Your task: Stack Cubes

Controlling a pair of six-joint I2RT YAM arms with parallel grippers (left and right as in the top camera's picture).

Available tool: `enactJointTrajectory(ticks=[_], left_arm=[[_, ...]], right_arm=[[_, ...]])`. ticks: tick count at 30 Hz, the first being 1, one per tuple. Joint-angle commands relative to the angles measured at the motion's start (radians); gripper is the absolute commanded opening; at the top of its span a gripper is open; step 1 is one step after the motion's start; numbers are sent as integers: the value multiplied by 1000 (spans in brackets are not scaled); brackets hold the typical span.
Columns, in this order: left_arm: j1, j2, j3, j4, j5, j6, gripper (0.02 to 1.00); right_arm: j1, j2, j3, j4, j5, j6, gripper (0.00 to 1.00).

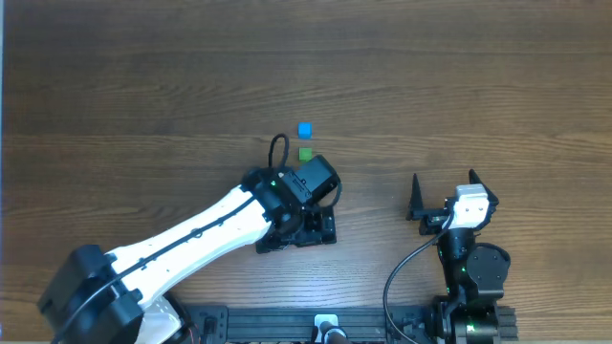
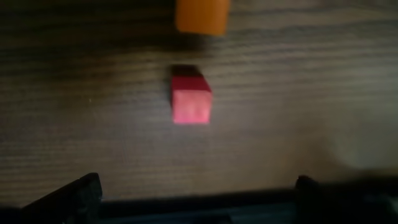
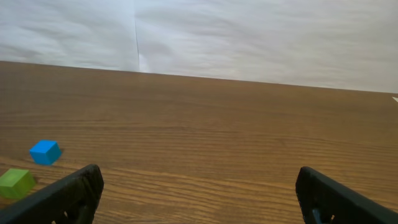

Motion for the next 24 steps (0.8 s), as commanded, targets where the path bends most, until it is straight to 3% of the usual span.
enactJointTrajectory(ticks=[1, 24], left_arm=[[-17, 53, -24, 11, -117, -30, 1000], [-60, 188, -24, 128, -141, 77, 998]], right_arm=[[-5, -8, -5, -3, 0, -5, 993], [-5, -8, -5, -3, 0, -5, 991]])
